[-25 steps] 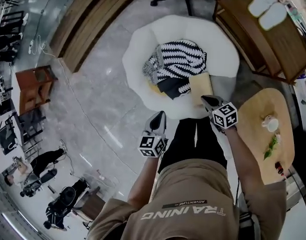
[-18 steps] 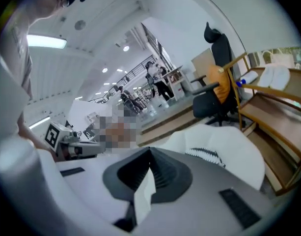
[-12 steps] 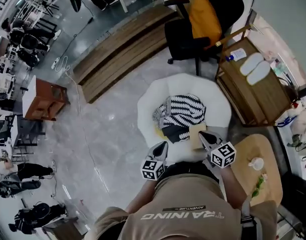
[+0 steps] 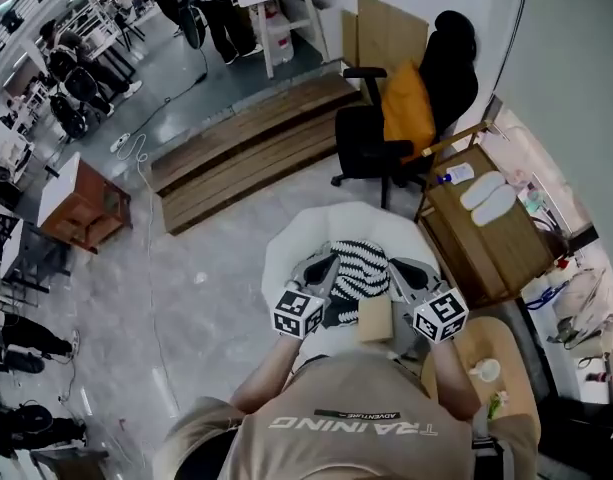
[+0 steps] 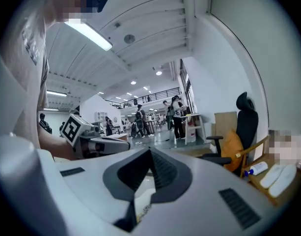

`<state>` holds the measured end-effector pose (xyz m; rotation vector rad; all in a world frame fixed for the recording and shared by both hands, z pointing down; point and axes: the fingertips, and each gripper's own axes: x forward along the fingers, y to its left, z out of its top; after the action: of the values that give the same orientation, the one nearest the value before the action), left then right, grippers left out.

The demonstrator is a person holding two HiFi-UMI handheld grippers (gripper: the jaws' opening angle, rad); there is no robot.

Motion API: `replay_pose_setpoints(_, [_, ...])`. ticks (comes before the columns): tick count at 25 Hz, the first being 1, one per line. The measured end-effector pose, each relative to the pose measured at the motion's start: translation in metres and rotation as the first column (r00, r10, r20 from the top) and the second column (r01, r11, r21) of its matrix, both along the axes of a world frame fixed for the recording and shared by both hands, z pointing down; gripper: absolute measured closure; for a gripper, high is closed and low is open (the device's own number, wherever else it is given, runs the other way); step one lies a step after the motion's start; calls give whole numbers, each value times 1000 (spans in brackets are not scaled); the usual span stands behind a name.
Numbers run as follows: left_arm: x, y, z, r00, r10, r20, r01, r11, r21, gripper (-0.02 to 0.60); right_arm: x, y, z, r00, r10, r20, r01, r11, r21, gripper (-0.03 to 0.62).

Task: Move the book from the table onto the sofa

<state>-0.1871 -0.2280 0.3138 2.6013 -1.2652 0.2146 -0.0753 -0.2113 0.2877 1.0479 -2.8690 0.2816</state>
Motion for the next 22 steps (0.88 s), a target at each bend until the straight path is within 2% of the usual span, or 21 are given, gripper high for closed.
replay_pose_setpoints(4, [-2,-7,-19,1000,-3,30,1,998,56,589,9,-2,-12,998,54,17,-55,998,25,588])
replay_pose_setpoints(9, [-17,-6,-27,999,-24,46,21,997,76,590,9,5,-25,998,64,21,-66,996,54,589])
replay_pose_setpoints(15, [-26,3,-34,999,-34,37,32,997,69,589,-4,15,-19,998,45,39,-45,999,18,589])
replay_pose_setpoints(22, [-23,12,-21,999,-31,33,29,999,45,590,-12,19,-12,1000,14,-9,-14,1000,16,589])
